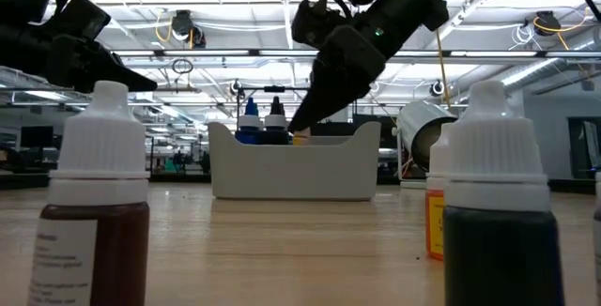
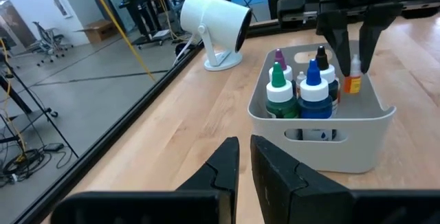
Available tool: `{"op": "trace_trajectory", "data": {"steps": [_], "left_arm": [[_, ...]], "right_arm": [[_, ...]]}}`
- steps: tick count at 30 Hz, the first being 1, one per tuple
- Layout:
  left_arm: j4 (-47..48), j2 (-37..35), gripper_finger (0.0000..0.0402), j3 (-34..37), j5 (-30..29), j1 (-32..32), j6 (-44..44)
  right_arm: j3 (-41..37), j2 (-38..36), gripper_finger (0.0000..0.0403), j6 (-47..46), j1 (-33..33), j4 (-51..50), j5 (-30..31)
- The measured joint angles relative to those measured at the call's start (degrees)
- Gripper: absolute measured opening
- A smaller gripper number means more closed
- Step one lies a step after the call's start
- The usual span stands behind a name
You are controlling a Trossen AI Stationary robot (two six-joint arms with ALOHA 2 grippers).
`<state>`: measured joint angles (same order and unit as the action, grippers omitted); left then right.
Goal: Pick & Place food coloring
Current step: Put the small yellow food coloring bottle into the gray bin
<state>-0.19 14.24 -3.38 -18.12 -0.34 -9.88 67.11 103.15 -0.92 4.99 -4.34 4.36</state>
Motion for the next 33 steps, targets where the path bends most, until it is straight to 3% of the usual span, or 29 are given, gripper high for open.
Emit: {"op": "trace_trajectory", "data": {"steps": [33], "left_arm": [[-0.5, 0.0, 0.0047, 0.0, -0.2, 0.0, -0.4]], "right_arm": [[-0.1, 4.2, 0.005, -2.3, -1.6, -0.9, 1.5]]}}
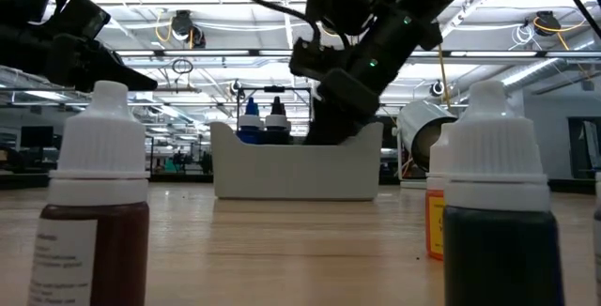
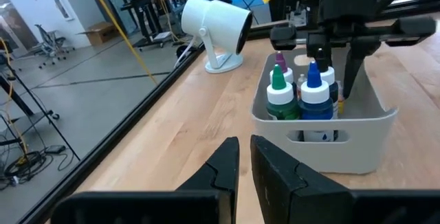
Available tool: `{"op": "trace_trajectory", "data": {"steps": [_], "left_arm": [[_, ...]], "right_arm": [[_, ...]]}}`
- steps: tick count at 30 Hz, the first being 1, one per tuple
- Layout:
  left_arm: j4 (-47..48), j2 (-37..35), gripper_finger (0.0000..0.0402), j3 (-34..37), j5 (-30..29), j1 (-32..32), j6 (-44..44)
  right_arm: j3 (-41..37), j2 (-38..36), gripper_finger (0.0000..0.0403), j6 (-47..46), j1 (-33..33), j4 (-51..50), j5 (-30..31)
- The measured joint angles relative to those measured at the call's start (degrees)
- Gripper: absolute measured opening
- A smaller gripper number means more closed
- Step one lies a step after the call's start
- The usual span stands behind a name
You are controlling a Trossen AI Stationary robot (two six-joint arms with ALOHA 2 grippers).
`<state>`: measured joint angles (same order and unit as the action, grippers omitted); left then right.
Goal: Pick & Place food coloring
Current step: Put the small yellow food coloring bottle into the gray bin, then put the small green food coloring bottle into the gray bin
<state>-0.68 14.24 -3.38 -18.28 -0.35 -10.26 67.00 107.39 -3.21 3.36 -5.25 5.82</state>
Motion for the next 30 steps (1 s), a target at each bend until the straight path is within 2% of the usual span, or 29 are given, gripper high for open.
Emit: {"op": "trace_trajectory", "data": {"steps": [5, 15, 23, 25, 30], "left_arm": [[0.0, 0.0, 0.0047, 0.0, 0.0, 0.0, 0.0], [0.0, 0.0, 0.0047, 0.0, 0.1, 0.0, 0.2], [0.0, 0.0, 0.0047, 0.0, 0.2, 0.0, 0.2], [0.0, 0.0, 0.0047, 0.0, 0.2, 0.0, 0.2], [0.0, 0.0, 0.0047, 0.0, 0.2, 0.0, 0.2]], "right_arm": [[0.1, 0.7, 0.0057, -0.4, -0.1, 0.5, 0.0], [0.1, -0.5, 0.012, -0.9, -0.6, 0.5, 0.1], [0.1, -7.1, 0.0133, 1.7, 0.0, -0.6, 0.3], [0.1, -10.1, 0.0131, 3.4, 1.1, -2.4, 2.0], [3.7, -16.4, 0.0122, 4.9, 6.1, -13.0, 12.8]]}}
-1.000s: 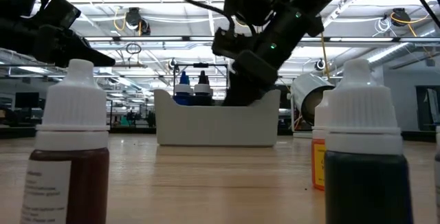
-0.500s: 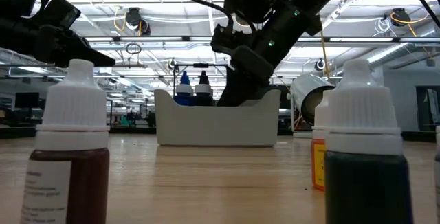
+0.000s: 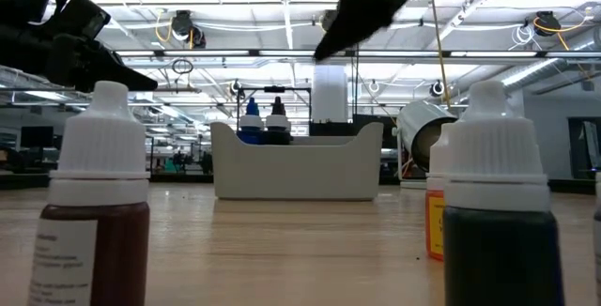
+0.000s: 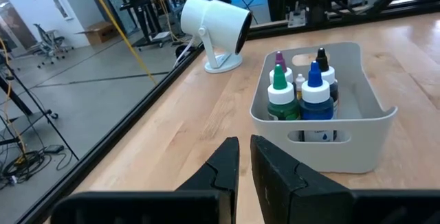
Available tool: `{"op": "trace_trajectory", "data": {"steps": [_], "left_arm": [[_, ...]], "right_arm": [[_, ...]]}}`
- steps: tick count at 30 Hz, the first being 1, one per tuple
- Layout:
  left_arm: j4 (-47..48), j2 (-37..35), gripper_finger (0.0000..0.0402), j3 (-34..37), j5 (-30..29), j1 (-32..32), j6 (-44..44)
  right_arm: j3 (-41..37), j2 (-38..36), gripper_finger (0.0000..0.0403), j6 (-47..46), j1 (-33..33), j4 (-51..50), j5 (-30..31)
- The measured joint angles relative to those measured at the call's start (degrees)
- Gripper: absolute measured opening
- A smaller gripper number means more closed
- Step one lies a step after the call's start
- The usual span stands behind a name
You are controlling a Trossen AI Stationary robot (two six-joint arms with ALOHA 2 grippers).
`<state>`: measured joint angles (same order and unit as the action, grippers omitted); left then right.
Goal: Pick & Place food coloring
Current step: Put the small green food coloring bottle into the gray bin
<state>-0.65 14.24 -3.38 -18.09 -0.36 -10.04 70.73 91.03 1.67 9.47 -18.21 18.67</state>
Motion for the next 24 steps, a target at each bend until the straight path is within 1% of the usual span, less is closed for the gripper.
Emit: {"op": "trace_trajectory", "data": {"steps": [3, 6, 10, 12, 14, 17, 24], "left_arm": [[-0.1, 0.0, 0.0047, 0.0, 0.0, 0.0, 0.0], [-0.3, 0.0, 0.0047, 0.0, 0.0, 0.0, -0.2], [-0.8, 0.0, 0.0047, 0.0, 0.0, 0.0, 0.1], [-0.8, 0.0, 0.0047, 0.0, 0.0, 0.0, 0.5], [-0.9, 0.0, 0.0047, 0.0, 0.0, 0.0, 1.2], [-0.9, 0.0, 0.0047, 0.0, 0.0, 0.0, 1.2], [-0.9, 0.0, 0.0047, 0.0, 0.0, 0.0, 1.4]], "right_arm": [[3.7, -1.3, 0.0118, -1.5, 4.7, -5.6, 4.8], [6.3, -0.3, 0.0114, -4.1, 9.6, -10.1, 9.0], [10.1, 3.2, 0.0109, -9.8, 14.9, -16.0, 11.2], [12.8, 5.7, 0.0106, -13.1, 17.5, -18.4, 11.1], [15.1, 8.5, 0.0105, -15.6, 19.9, -21.4, 8.5], [19.0, 13.7, 0.0104, -16.7, 22.9, -23.4, 3.8], [27.5, 24.5, 0.0104, -11.0, 26.6, -23.7, -4.0]]}}
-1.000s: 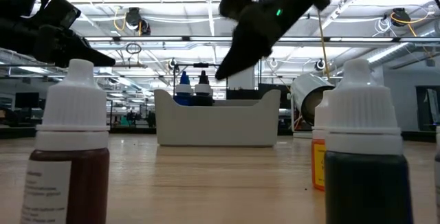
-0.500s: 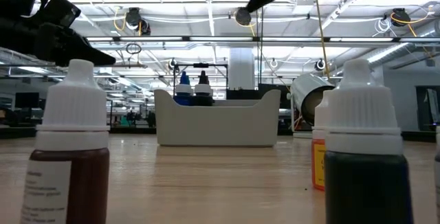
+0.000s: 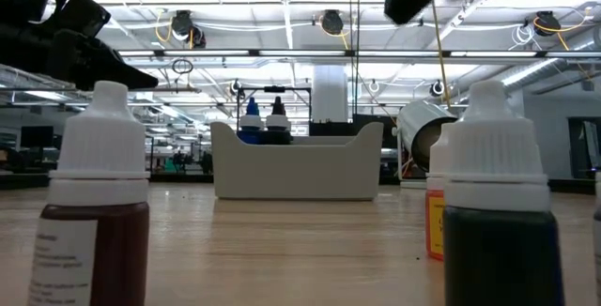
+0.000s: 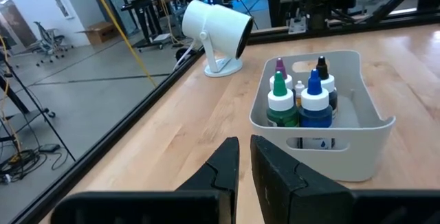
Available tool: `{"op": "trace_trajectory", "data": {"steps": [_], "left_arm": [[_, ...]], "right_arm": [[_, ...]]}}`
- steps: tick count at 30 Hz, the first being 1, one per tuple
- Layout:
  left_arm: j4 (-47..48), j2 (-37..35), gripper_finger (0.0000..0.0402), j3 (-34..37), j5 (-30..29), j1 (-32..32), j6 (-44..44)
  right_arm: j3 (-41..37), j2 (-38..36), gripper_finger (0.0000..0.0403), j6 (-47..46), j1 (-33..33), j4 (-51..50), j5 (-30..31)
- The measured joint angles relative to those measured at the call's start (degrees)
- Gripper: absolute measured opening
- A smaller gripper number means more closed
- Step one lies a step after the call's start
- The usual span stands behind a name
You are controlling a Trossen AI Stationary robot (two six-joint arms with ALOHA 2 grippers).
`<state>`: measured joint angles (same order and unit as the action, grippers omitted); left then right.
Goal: Pick & Place food coloring
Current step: Put the small green food coloring bottle into the gray bin
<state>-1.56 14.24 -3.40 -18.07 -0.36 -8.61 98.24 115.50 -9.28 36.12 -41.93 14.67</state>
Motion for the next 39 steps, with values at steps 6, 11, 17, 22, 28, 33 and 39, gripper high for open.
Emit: {"op": "trace_trajectory", "data": {"steps": [6, 11, 17, 22, 28, 33, 39], "left_arm": [[0.0, 0.0, 0.0047, 0.0, 0.0, 0.0, 0.3], [0.1, 0.0, 0.0047, 0.0, 0.0, 0.0, 0.3], [0.1, 0.0, 0.0047, 0.0, 0.0, 0.0, 0.3], [0.1, 0.0, 0.0047, 0.0, 0.0, 0.0, 0.3], [0.1, 0.0, 0.0047, 0.0, 0.1, 0.0, 0.3], [0.1, 0.0, 0.0047, 0.0, 0.1, 0.0, 0.3], [0.1, 0.0, 0.0047, 0.0, 0.1, 0.0, 0.3]], "right_arm": [[5.9, 3.7, 0.0104, 0.8, 0.1, -1.9, -1.4], [6.7, 3.3, 0.0104, -2.1, -0.8, -5.6, -1.5], [6.7, 3.3, 0.0108, -9.4, -2.5, -9.5, -7.1], [6.0, 3.3, 0.0126, -17.3, -2.6, -11.2, -9.2], [3.5, 3.3, 0.0156, -23.2, -2.7, -10.9, -10.5], [1.1, 3.3, 0.0175, -24.8, -2.6, -8.6, -13.9], [-1.0, 3.3, 0.0185, -25.7, -2.6, -3.5, -14.9]]}}
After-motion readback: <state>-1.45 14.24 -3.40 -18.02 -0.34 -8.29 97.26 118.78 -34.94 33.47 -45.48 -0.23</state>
